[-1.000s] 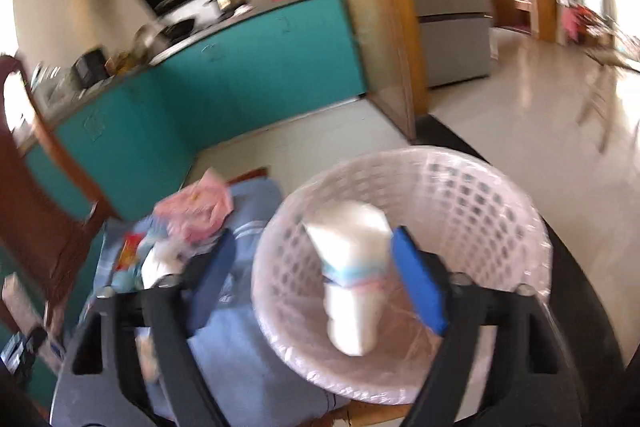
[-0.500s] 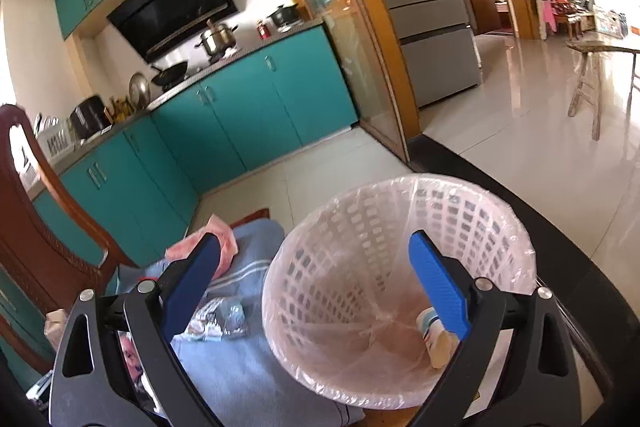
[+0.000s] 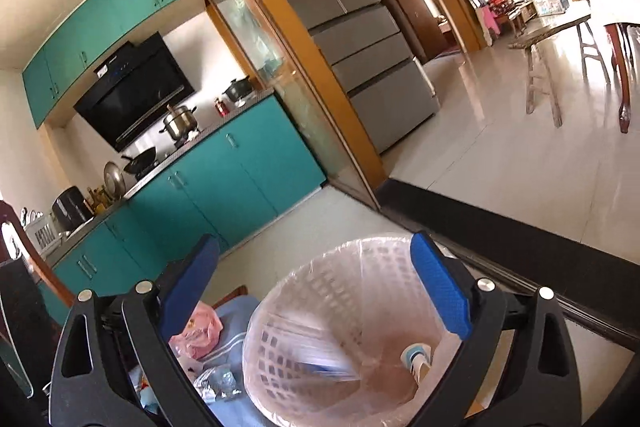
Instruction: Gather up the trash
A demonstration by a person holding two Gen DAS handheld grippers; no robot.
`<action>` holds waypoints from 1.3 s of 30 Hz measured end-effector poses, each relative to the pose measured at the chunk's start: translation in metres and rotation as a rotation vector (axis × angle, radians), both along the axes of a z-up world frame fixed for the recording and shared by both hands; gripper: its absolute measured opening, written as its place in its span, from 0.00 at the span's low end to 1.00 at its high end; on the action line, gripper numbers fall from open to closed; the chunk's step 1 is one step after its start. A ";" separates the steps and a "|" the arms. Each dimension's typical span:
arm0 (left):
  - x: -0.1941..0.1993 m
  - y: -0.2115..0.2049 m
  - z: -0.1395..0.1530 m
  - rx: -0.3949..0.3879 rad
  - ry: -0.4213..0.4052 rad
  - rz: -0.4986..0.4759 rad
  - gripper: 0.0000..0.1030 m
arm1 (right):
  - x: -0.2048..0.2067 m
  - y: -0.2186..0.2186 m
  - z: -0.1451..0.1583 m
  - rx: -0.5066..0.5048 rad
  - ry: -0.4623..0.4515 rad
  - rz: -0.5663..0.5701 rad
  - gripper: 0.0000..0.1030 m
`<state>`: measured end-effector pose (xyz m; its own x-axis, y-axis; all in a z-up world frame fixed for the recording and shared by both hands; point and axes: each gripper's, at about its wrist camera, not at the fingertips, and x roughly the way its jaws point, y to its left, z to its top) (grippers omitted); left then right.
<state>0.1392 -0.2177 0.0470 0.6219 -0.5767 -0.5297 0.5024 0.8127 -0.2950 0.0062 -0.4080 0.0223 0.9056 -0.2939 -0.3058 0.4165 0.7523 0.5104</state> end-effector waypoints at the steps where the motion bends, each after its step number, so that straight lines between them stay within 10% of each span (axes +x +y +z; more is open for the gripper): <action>1: -0.005 0.014 0.000 0.019 -0.010 0.025 0.88 | 0.003 0.004 0.000 -0.007 0.006 0.018 0.92; 9: -0.076 0.167 0.013 0.169 -0.147 0.281 0.96 | 0.019 0.062 0.003 -0.112 0.077 0.220 0.92; 16: -0.115 0.252 -0.020 0.109 -0.140 0.486 0.97 | 0.018 0.140 -0.006 -0.216 0.142 0.385 0.93; 26: -0.110 0.245 -0.038 0.161 -0.058 0.403 0.97 | 0.001 0.223 -0.027 -0.331 0.212 0.549 0.94; 39: -0.106 0.226 -0.048 0.196 -0.031 0.368 0.97 | 0.005 0.218 -0.030 -0.322 0.220 0.552 0.94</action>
